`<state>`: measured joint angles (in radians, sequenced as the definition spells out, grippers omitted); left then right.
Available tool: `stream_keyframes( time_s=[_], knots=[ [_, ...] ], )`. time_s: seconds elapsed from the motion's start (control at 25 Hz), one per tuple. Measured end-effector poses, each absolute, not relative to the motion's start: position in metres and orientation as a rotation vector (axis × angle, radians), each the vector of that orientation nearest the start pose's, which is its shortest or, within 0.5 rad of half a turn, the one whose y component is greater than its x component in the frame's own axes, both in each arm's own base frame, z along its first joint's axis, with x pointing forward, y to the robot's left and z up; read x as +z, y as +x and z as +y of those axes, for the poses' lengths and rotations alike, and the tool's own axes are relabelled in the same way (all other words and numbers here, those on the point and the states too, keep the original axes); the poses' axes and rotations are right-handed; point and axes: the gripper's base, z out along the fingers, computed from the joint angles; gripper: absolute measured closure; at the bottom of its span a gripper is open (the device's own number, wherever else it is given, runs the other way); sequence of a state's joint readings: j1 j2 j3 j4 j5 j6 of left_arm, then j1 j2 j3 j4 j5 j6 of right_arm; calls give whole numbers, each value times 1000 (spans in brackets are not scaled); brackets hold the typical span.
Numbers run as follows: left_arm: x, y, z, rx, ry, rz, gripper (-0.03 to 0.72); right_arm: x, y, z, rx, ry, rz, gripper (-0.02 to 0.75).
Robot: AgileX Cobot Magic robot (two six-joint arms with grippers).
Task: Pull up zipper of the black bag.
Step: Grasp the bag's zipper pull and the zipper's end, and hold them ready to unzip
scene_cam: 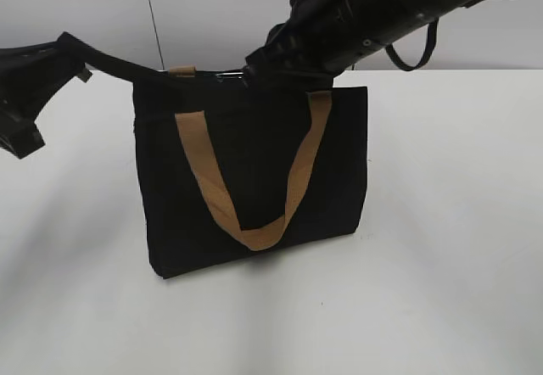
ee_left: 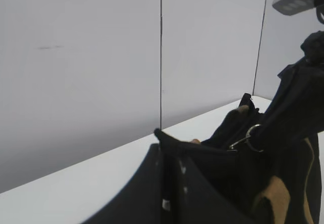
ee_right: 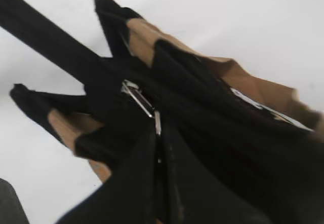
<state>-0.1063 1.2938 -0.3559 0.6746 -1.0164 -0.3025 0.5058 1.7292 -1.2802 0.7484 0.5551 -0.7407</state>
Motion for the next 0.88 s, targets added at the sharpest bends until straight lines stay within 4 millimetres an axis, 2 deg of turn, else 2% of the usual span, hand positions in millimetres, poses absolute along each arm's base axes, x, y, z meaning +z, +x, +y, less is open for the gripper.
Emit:
stream_keyframes(
  time_s=[0.48,0.6,0.88],
  knots=[
    [238,214,-69,-435,549,1412,694,275,342,147,481,-695,2337,738],
    [238,214,-70,-436,552,1412,694,275,344,140,482,-675,2352,738],
    [236,214,-69,-429,553,1427,694,276,343,142,514,-653,2356,737]
  ],
)
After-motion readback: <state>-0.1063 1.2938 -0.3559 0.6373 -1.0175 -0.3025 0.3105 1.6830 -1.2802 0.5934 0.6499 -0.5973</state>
